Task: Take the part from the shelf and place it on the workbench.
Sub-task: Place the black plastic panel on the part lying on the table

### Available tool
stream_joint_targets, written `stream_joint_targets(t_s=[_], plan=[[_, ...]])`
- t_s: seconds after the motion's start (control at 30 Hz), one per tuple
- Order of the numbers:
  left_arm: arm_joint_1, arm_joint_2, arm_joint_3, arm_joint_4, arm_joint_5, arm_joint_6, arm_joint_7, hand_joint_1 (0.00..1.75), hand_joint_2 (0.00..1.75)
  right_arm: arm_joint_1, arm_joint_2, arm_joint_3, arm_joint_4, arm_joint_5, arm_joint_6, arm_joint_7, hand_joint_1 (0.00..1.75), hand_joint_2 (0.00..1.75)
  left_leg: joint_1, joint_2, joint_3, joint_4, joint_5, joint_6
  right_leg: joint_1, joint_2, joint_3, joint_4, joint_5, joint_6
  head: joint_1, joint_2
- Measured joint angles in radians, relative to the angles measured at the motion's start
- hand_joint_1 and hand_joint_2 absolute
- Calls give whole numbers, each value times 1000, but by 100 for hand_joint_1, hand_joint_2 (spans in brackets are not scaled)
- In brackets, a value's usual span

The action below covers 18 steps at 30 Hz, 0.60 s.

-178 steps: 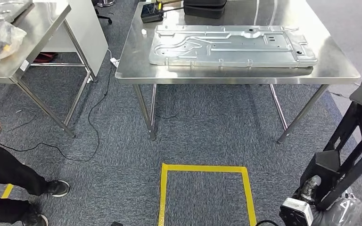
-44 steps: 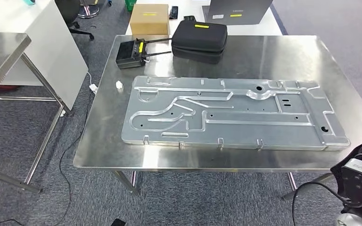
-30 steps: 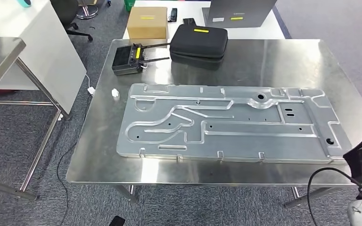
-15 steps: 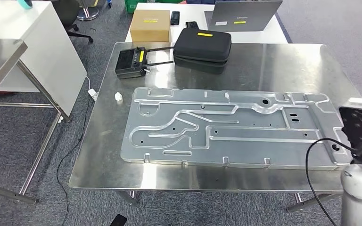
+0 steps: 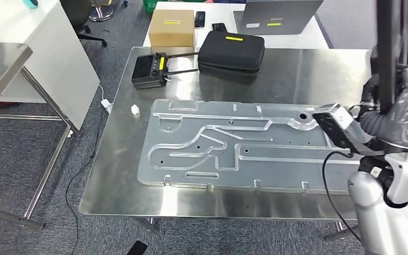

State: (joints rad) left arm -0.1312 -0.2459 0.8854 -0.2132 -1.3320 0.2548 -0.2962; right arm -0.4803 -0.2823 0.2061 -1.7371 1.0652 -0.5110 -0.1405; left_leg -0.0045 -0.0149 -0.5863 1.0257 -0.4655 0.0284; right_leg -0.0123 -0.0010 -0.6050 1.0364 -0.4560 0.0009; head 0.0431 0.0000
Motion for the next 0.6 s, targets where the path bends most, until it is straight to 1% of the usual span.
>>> stream_joint_targets(t_s=[0.03,0.07,0.1,0.17,0.2,0.23,0.27,0.3,0.33,0.37,0.4,0.43,0.5,0.53,0.57,0.6], plan=[[0,0,0,0,0,0,1,0,175,0,0,12,8,24,-2,7,175,175,-1,1,-3,10,-9,-5,-4,0,3,-6,2,-5,-1,0],[-1,0,-1,0,-1,0,3,0,175,-1,0,23,16,48,-3,13,175,175,0,2,-15,36,-26,-11,-8,-2,7,-11,4,-10,-3,0],[-2,0,-1,0,-2,-1,5,0,175,-1,0,35,24,74,-6,18,175,175,1,4,-37,83,-52,-16,-11,-3,11,-15,5,-14,-4,0],[-2,0,-2,0,-5,-2,8,0,175,3,1,60,44,123,-15,26,175,175,7,6,-105,218,-107,-25,-10,-4,12,-16,4,-18,-7,0],[-2,0,-3,0,-5,-2,8,0,175,7,1,72,54,141,-19,29,175,175,11,6,-133,268,-118,-29,-11,-4,12,-15,2,-18,-7,0],[-2,0,-3,0,-6,-2,9,0,175,12,2,82,64,158,-22,32,175,175,13,7,-146,284,-110,-32,-11,-3,12,-13,1,-18,-7,0],[-1,0,-4,0,-6,-3,9,0,175,15,3,90,73,173,-23,35,175,175,16,7,-138,258,-82,-34,-13,-3,14,-12,-1,-16,-7,0],[-2,0,-5,0,-6,-3,9,0,175,18,3,97,81,193,-24,39,175,175,18,8,-112,197,-42,-35,-14,-2,15,-10,-4,-13,-7,0],[-2,0,-7,0,-7,-5,10,0,175,19,3,105,91,219,-28,44,175,175,19,8,-79,126,-10,-35,-15,-1,17,-7,-7,-8,-7,0],[-3,0,-9,0,-7,-6,10,0,175,20,3,113,102,248,-33,49,175,175,19,8,-50,64,12,-34,-14,0,18,-3,-11,-2,-7,0],[-4,0,-12,0,-7,-8,12,0,175,22,3,122,115,280,-39,54,175,175,17,7,-32,24,22,-30,-13,1,18,-1,-13,4,-7,0],[-5,0,-15,0,-7,-10,14,0,175,25,3,132,129,313,-46,59,175,175,15,7,-24,9,20,-26,-11,1,18,-1,-13,10,-7,0],[-7,0,-20,0,-7,-12,19,0,175,34,4,159,160,372,-56,68,175,175,14,7,-23,4,22,-13,-12,1,19,-6,-12,21,-7,0],[-8,0,-22,0,-7,-12,21,0,175,40,4,173,175,398,-60,74,175,175,16,7,-21,0,24,-7,-12,1,18,-3,-17,26,-7,0],[-10,0,-23,0,-7,-13,23,0,175,43,4,186,189,419,-64,78,175,175,18,7,-19,-5,27,1,-13,1,11,14,-30,29,-7,0],[-11,0,-25,0,-7,-13,24,0,175,46,4,198,203,436,-68,83,175,175,19,7,-18,-9,29,6,-13,1,-7,56,-55,32,-7,0]])
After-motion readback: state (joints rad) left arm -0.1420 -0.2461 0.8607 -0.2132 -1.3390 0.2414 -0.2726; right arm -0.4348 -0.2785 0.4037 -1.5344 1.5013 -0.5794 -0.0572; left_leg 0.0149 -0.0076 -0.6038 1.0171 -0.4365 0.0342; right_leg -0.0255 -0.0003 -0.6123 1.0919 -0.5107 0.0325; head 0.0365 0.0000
